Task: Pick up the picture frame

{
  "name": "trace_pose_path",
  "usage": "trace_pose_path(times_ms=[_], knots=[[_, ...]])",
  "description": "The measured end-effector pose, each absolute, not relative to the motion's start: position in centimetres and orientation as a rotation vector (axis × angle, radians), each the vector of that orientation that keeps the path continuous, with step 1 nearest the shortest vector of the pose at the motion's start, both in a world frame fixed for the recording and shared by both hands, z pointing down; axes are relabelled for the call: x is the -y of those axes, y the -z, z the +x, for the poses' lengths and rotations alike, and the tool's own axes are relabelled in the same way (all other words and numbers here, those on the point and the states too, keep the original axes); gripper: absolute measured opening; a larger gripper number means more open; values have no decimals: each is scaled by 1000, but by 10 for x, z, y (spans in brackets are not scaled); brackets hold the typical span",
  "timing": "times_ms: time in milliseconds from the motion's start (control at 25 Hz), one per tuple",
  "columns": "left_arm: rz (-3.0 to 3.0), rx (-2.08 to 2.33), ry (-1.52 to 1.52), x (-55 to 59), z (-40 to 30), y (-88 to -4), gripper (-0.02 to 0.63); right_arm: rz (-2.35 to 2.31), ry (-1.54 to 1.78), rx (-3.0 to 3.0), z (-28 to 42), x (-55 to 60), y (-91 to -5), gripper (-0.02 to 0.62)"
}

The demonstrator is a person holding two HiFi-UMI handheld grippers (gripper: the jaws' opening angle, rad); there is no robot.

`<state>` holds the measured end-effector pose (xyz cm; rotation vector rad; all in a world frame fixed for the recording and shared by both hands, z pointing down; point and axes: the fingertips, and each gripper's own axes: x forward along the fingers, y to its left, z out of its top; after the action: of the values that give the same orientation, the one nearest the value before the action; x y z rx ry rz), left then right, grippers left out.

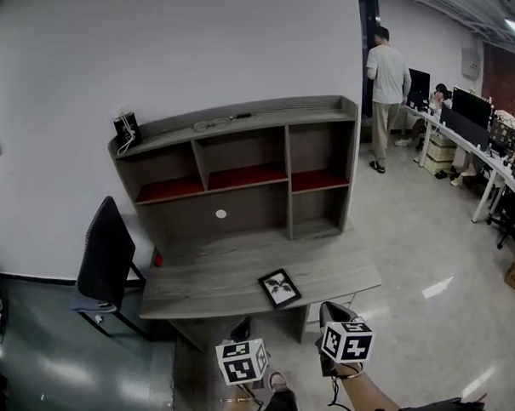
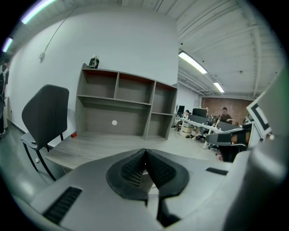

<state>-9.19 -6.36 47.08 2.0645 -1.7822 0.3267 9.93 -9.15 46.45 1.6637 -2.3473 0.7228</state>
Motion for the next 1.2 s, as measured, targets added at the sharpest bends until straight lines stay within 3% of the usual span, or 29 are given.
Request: trace_pose_path(times_ms=[1200], knots=[[2126, 1732, -341, 243, -112, -464, 12, 1733, -731, 2320, 79, 259, -459, 32]])
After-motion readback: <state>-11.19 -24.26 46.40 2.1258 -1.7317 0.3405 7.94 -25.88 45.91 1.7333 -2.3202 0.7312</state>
